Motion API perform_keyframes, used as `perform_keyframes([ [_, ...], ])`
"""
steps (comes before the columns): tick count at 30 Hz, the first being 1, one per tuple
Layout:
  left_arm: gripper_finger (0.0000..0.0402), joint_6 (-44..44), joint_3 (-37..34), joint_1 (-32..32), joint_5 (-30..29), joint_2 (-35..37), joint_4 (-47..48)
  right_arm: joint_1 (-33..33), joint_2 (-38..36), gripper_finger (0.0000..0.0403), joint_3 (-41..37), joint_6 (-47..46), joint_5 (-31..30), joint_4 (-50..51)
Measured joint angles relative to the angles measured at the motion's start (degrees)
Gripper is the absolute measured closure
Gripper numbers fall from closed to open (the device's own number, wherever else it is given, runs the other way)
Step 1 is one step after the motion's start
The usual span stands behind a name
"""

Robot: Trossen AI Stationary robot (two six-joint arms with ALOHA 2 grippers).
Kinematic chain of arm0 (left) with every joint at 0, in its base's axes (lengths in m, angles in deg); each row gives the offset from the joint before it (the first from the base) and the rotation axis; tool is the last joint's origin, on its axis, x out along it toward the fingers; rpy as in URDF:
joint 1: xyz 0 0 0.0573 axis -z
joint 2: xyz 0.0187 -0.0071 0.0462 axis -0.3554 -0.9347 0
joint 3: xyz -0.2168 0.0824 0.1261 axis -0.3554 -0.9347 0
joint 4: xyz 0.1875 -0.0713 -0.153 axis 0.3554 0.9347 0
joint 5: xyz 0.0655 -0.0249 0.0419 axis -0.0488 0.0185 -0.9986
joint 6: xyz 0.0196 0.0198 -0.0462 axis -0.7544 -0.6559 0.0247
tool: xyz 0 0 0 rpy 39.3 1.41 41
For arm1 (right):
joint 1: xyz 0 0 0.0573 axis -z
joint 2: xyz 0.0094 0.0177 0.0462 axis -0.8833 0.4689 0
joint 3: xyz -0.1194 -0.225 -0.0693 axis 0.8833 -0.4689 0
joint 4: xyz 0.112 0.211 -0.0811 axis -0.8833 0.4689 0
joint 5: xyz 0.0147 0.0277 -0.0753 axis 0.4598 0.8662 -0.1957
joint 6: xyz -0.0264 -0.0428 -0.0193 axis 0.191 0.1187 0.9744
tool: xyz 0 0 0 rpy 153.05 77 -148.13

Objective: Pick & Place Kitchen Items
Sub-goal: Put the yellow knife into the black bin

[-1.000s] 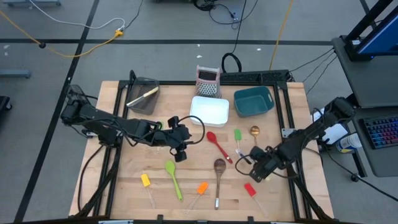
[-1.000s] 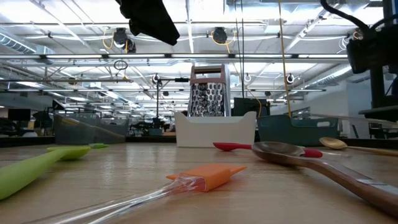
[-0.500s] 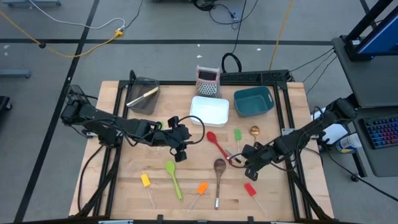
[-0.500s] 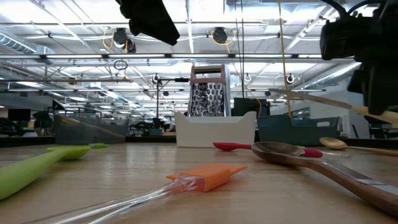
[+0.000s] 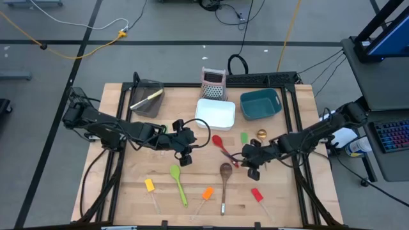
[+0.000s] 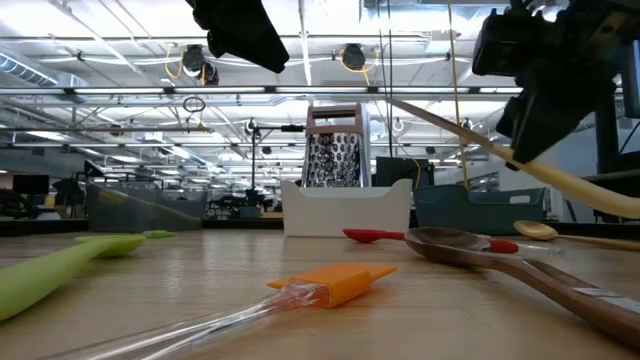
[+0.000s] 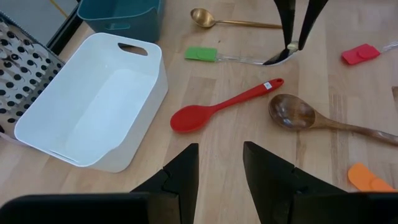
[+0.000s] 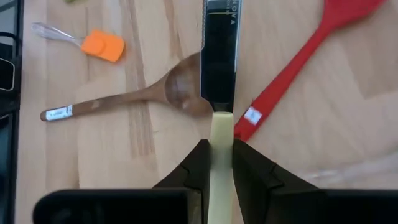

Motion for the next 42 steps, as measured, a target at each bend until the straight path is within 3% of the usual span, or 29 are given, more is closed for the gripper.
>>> perform_keyframes([
  [7,0.027,0.17,0.0,0.0,-0.2,0.0,-0.07,2.44,0.0,0.0362,0.0,6.48,0.12,-3.37],
  [14,0.027,2.32,0.0,0.04,-4.48,0.0,-0.07,4.45,0.0,0.0362,0.0,13.08,0.11,-8.67],
  [24,0.027,2.36,0.0,0.0,-4.6,0.0,-0.07,6.04,0.01,0.0362,0.02,20.26,0.15,-13.96],
  [42,0.027,1.9,0.0,0.0,-5.1,0.0,-2.42,9.2,2.54,0.0362,0.02,32.03,0.31,-32.43],
])
